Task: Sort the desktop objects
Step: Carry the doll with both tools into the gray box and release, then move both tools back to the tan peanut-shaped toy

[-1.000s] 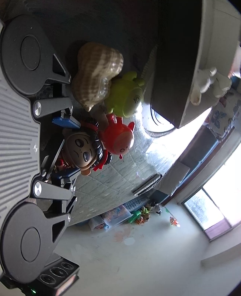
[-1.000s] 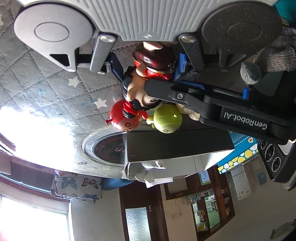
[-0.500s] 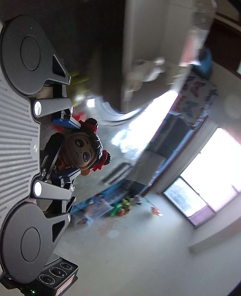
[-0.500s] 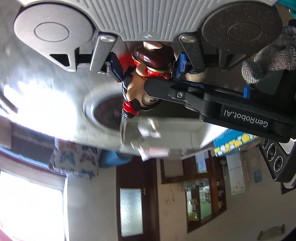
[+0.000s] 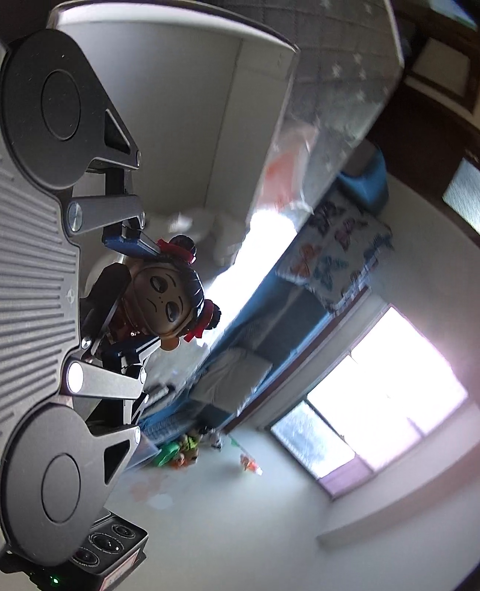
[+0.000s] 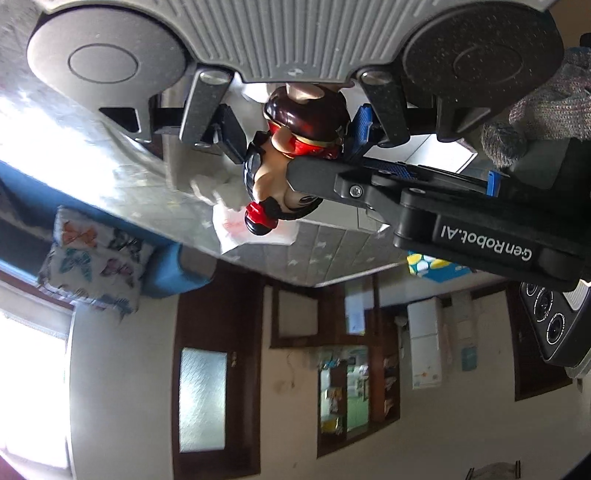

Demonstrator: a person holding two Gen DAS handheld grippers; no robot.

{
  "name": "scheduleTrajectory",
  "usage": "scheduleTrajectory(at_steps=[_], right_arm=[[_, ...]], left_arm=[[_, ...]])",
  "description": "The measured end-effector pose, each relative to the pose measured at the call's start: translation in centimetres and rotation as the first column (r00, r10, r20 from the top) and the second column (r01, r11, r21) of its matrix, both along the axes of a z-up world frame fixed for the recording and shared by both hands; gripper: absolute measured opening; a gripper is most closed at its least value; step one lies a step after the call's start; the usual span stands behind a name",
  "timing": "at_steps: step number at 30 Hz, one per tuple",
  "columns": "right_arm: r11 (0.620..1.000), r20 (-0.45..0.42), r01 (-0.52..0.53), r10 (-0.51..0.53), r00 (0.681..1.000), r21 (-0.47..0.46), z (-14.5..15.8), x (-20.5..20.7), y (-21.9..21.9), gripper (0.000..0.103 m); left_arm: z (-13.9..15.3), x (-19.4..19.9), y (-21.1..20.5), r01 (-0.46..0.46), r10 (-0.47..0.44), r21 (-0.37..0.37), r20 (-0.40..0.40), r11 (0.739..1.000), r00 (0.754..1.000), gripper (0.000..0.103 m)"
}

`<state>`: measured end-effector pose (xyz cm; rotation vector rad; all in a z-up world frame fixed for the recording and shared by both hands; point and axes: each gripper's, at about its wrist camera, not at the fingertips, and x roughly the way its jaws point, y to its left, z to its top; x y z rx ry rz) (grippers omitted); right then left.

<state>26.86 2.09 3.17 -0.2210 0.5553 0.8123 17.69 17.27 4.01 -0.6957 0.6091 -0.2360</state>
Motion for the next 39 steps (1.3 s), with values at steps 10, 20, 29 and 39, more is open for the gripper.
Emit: scheduleTrajectory(at_steps=[10,20,29,39], right_arm=[[0.998,-0.164,-0.031,0.022,0.986,-0.057,-3.7,4.9,2.1,0.059],[0.989,-0.206,-0.051,0.021,0.978,-0.141,-5.8,4.8,3.0,0.058],[0.993,-0.167,-0.025,0.006,0.986,-0.115,-4.7,4.0,2.4,0.056],[1.000,-0.066,0.018,-0.019,0.998,-0.017,-1.2,-0.4,-1.5,0.079]], left_arm=[[-4.1,3.8,2.3,-0.017,0.012,-0.035,-0.145,0.999,0.989,0.048],[-5.1,4.4,2.9,-0.033,0.028,-0.023,-0.209,0.999,0.977,0.047],[-4.4,2.9,2.4,-0.032,0.032,0.005,-0.179,0.999,0.983,0.047],[-1.4,-0.9,0.2,-0.012,0.019,0.075,-0.093,0.997,0.996,0.047]])
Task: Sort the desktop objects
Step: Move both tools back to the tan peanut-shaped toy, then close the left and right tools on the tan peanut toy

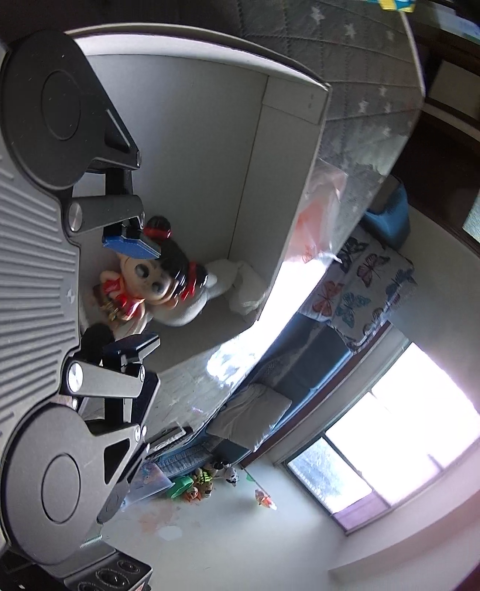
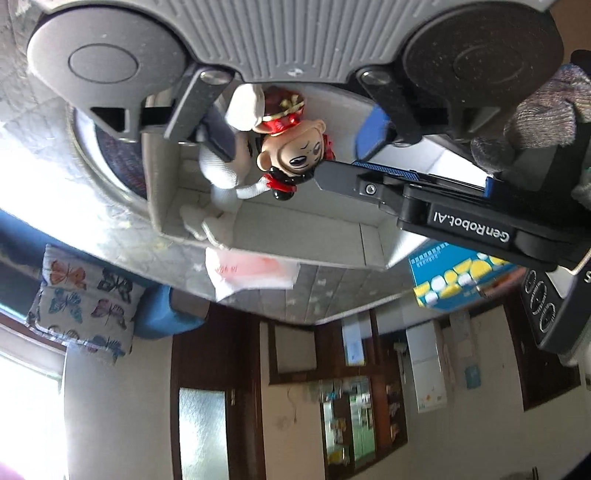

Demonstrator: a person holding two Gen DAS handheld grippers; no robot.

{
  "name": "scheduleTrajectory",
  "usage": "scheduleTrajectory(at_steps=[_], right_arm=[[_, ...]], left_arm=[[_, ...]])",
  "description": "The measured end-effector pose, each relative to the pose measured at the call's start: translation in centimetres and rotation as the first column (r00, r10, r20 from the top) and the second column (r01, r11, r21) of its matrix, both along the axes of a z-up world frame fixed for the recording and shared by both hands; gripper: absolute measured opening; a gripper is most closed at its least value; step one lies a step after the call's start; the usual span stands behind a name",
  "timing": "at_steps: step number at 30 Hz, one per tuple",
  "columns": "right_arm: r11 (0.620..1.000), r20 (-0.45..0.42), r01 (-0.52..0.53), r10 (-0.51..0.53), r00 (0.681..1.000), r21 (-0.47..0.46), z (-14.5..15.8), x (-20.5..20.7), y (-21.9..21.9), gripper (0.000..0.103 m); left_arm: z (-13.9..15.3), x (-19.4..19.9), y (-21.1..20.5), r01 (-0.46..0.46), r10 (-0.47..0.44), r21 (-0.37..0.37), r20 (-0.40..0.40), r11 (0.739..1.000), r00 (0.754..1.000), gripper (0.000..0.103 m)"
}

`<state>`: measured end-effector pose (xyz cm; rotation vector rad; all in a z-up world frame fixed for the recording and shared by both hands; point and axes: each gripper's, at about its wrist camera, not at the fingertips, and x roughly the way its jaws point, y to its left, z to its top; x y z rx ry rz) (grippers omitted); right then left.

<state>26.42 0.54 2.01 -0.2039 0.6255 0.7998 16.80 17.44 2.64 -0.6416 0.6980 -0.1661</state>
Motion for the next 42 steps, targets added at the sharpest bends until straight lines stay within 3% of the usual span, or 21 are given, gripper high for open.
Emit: scheduleTrajectory(at_steps=[4,11,19,26,37,42], right_arm=[[0.999,0.038,0.019,-0.020,0.999,0.030,1.2,-2.5,-1.8,0.084],[0.997,0.092,0.058,-0.063,0.994,0.052,1.8,-7.1,-4.9,0.103],[0.993,0.108,0.094,-0.101,0.989,0.069,0.4,-11.3,-7.8,0.103],[0.991,0.049,0.106,-0.110,0.993,0.079,-1.6,-13.1,-8.8,0.103],[0.998,-0.016,0.054,-0.054,0.998,0.036,-4.5,-13.8,-6.8,0.102],[0.999,-0.043,0.047,-0.046,0.998,0.023,-5.4,-13.7,-6.0,0.097]], left_arm=[[0.9,-2.2,-1.3,0.017,-0.018,0.029,0.030,0.999,0.999,0.047],[2.0,-5.7,-3.4,0.039,-0.044,0.068,0.075,0.997,0.996,0.047],[0.9,-8.8,-5.2,0.065,-0.071,0.075,0.077,0.995,0.994,0.047],[-0.7,-10.0,-6.0,0.070,-0.074,0.075,0.048,0.995,0.996,0.047],[-3.0,-10.8,-5.9,0.059,-0.059,0.065,-0.007,0.996,0.998,0.047],[-3.3,-10.8,-6.0,0.068,-0.068,0.057,-0.011,0.996,0.998,0.047]])
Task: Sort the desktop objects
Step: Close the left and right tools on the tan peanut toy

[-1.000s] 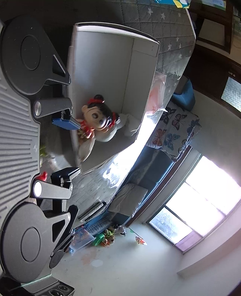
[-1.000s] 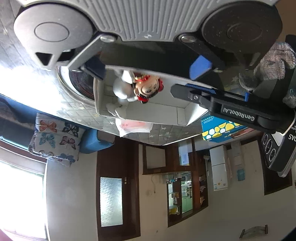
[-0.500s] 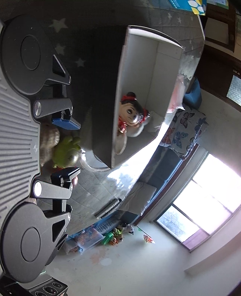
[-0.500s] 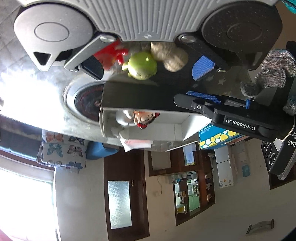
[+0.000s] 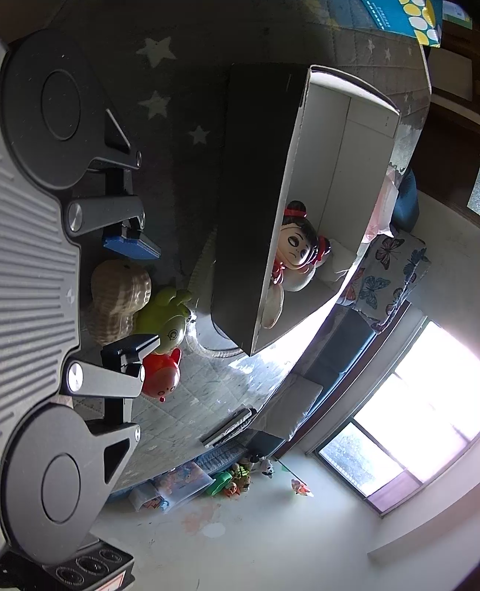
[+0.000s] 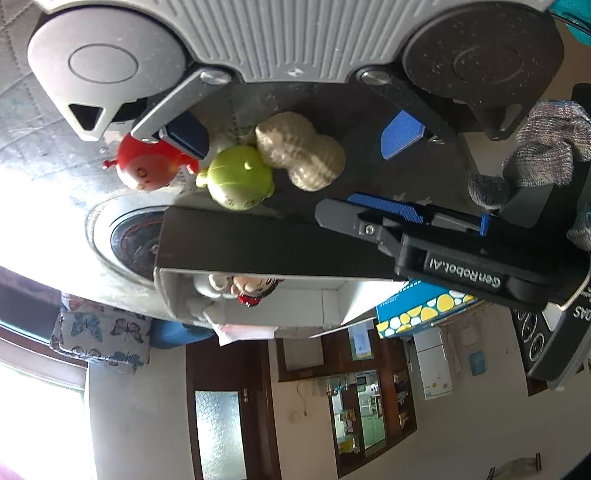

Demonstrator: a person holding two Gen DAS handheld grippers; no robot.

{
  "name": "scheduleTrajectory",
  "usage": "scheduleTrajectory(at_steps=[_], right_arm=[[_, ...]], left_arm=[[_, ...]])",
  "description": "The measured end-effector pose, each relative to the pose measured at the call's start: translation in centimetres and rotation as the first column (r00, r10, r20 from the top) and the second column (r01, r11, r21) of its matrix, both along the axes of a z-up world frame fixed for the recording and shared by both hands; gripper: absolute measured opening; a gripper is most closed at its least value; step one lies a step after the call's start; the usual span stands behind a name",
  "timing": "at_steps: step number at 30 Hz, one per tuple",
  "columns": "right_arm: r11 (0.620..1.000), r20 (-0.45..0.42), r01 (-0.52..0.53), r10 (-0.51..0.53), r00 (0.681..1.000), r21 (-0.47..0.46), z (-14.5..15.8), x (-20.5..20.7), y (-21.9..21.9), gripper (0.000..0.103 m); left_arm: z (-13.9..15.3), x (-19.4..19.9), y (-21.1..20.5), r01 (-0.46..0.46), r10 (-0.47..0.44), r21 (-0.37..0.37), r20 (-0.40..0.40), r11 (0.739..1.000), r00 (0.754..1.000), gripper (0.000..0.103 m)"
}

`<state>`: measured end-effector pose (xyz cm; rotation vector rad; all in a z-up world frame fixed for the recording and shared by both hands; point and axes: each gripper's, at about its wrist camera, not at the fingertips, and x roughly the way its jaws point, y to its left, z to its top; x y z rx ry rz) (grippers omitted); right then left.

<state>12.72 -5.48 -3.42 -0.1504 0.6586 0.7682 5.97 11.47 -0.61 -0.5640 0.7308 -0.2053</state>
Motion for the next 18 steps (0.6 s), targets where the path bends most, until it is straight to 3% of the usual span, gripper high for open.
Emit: scheduleTrajectory(at_steps=[18], right_arm=[[0.999,-0.059,-0.025,0.024,0.998,-0.021,-1.4,1.1,1.4,0.077]], left_arm=[[-1.6,1.3,0.4,0.008,-0.011,-0.069,-0.045,0.998,0.999,0.047]])
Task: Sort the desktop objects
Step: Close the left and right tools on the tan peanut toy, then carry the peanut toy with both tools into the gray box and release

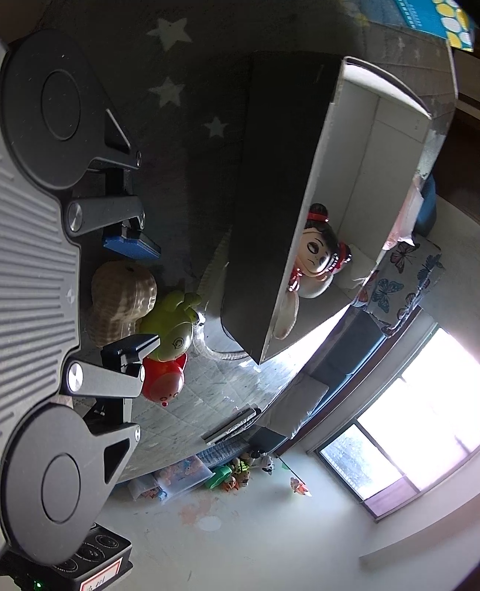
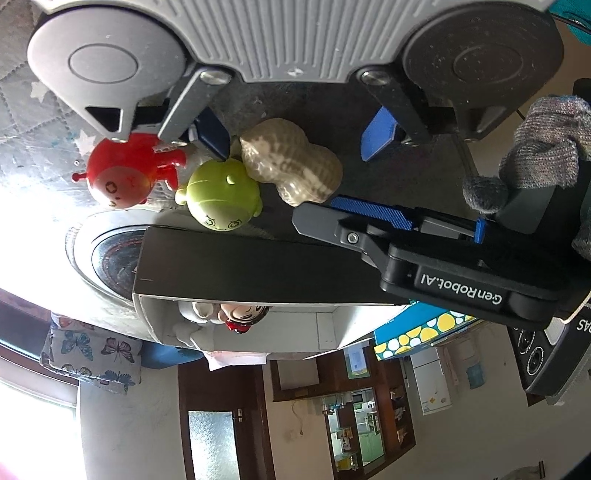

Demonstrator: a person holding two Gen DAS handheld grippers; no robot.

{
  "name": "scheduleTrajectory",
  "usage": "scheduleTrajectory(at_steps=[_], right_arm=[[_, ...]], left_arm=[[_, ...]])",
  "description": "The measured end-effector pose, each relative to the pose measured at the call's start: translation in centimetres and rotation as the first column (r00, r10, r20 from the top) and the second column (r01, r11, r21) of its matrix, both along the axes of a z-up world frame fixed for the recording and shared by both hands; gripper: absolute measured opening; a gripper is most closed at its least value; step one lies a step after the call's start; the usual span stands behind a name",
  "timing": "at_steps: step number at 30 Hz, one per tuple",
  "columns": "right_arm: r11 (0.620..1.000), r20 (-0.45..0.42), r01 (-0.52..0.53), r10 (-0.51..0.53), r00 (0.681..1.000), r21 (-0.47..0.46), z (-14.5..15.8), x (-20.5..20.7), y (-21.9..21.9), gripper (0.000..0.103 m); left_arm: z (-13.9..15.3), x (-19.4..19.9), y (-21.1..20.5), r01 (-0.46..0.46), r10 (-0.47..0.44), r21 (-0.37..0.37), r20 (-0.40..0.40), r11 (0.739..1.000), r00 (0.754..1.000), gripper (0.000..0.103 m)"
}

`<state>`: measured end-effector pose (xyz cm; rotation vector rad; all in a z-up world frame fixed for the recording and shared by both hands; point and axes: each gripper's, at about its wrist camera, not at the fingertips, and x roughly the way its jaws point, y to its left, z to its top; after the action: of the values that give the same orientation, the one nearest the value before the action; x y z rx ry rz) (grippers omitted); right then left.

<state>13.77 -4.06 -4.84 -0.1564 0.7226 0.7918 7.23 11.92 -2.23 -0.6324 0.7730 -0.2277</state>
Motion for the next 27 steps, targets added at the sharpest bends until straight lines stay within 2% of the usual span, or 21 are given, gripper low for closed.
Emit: scheduleTrajectory(at_steps=[11,13,15,18,21,27], right_arm=[[1.000,-0.016,-0.001,0.001,1.000,-0.005,-0.3,0.4,0.1,0.060],[1.000,-0.017,-0.001,0.001,1.000,-0.008,-0.3,0.4,0.1,0.057],[1.000,-0.019,0.000,0.000,1.000,-0.007,-0.3,0.5,0.1,0.056],[1.000,-0.012,-0.002,0.001,1.000,-0.014,-0.2,0.4,0.1,0.054],[1.000,-0.001,-0.014,0.014,1.000,-0.019,0.2,0.1,0.1,0.047],[0.999,0.050,-0.035,0.035,0.998,-0.010,2.1,0.2,0.6,0.043]], left_arm=[[-1.3,0.5,0.5,-0.002,0.000,-0.035,-0.045,0.999,0.999,0.047],[-1.6,0.4,0.6,-0.002,0.000,-0.049,-0.048,0.999,0.999,0.045],[-1.8,0.4,0.7,0.004,-0.008,-0.072,-0.042,0.997,0.999,0.041],[-1.6,0.0,0.7,0.006,-0.008,-0.058,-0.030,0.998,1.000,0.040],[-1.1,-0.5,1.0,-0.002,0.001,-0.053,-0.011,0.999,1.000,0.040],[0.8,-1.2,1.5,-0.014,0.017,-0.051,0.048,0.999,0.999,0.040]])
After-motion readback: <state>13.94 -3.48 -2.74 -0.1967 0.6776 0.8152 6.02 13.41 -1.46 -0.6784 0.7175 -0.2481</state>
